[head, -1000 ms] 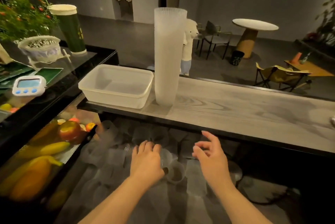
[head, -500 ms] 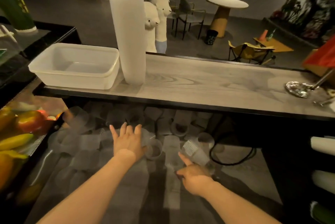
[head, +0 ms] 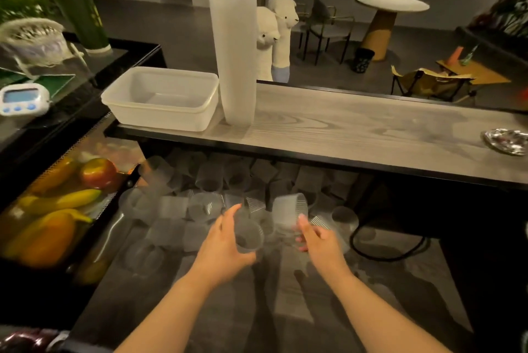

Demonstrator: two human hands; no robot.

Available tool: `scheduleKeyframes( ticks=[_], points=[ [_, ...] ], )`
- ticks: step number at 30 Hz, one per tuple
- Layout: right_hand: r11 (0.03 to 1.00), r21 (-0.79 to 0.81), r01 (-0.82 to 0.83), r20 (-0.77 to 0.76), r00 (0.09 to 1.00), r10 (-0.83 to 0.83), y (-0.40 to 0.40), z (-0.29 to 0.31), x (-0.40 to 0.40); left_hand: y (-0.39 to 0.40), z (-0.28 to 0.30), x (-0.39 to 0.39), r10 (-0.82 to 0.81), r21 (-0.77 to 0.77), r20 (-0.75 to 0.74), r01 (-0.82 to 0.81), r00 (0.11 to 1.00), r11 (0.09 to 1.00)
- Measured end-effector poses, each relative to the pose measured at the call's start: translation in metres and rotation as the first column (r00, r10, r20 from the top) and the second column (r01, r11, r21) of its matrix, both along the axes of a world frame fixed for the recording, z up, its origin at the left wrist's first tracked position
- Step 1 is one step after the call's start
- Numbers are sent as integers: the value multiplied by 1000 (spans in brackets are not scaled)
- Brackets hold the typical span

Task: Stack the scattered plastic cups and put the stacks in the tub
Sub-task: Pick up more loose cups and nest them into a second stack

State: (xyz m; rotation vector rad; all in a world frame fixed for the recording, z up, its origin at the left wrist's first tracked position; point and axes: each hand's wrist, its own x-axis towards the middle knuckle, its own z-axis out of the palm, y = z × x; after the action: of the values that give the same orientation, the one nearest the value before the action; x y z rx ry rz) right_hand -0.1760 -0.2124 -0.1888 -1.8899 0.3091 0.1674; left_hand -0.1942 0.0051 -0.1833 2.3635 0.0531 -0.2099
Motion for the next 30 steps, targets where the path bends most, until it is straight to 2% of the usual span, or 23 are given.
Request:
scheduleKeyframes(
  ticks=[1,2,6,9,13,18,20,26,28,30],
  points=[
    [993,113,18,-9,1000,-17,1,8,-2,0,2,-4,-12,-26,2,12,1000,1000],
    [987,163,-17,-8,1000,18,3,16,-5,-1,4,-7,-21,-49,4,21,1000,999],
    [978,66,-198,-29,979,201,10,26,-8,-3,14,-14,-74,-39,63,77,995,996],
    [974,73,-213,-82,972,219,13,24,-5,-6,20,-16,-142,35,129,138,981,990],
    [954,64,-294,-105,948,299,16,24,-10,-1,23,-20,-253,51,129,248,959,967],
    [935,-111,-337,-153,935,319,34,30,-6,12,29,-7,-335,-4,103,337,937,941],
    [923,-124,-364,-140,927,347,48,33,-8,19,29,-1,-373,10,121,375,920,927],
    [946,-29,-322,-104,943,317,79,36,-16,56,27,23,-552,116,158,540,819,834],
    [970,39,-240,-111,964,243,85,30,-14,68,27,27,-576,114,145,565,804,817],
    [985,158,-70,-70,994,82,82,20,-5,81,26,31,-550,89,120,543,827,835]
  ],
)
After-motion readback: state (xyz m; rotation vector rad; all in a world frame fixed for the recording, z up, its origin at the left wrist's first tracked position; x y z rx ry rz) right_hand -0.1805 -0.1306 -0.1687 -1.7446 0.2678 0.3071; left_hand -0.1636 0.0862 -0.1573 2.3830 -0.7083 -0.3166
